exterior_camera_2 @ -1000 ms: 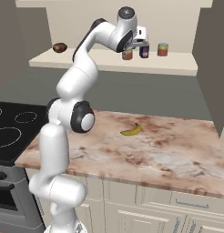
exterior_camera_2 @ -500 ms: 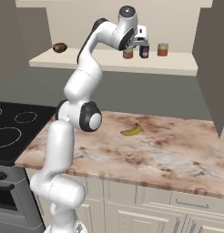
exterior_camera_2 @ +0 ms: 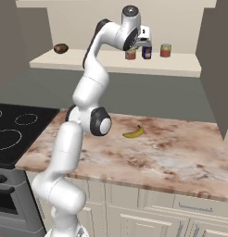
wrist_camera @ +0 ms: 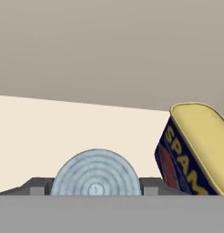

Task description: Pick the cans from the counter and place them in their designated side in the cabinet.

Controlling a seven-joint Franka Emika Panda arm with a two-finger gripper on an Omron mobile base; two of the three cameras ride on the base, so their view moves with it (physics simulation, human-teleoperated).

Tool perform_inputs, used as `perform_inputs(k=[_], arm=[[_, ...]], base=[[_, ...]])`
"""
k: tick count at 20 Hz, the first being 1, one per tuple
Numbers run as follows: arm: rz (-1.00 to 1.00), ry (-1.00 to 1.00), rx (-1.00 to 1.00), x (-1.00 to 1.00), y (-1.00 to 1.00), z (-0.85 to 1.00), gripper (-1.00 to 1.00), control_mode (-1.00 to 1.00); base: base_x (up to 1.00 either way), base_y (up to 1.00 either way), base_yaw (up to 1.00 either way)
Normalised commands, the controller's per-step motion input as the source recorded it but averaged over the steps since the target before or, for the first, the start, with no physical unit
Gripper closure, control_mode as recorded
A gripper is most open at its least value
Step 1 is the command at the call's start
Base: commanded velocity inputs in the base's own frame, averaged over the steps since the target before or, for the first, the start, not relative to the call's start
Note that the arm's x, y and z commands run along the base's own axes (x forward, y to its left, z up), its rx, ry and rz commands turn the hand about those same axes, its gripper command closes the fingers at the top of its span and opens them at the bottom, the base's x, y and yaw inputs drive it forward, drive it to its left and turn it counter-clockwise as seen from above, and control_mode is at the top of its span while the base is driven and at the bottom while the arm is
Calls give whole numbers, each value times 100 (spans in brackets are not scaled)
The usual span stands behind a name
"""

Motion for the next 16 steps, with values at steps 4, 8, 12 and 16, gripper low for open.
perform_inputs(k=[4,8,12,16], arm=[[0,3,0,12,-2,-15,100,-100],[0,2,0,15,0,-9,100,-100],[0,2,0,12,0,-9,100,-100],[0,0,0,5,-3,-4,-100,-100]], base=[[0,0,0],[0,0,0],[0,0,0],[0,0,0]])
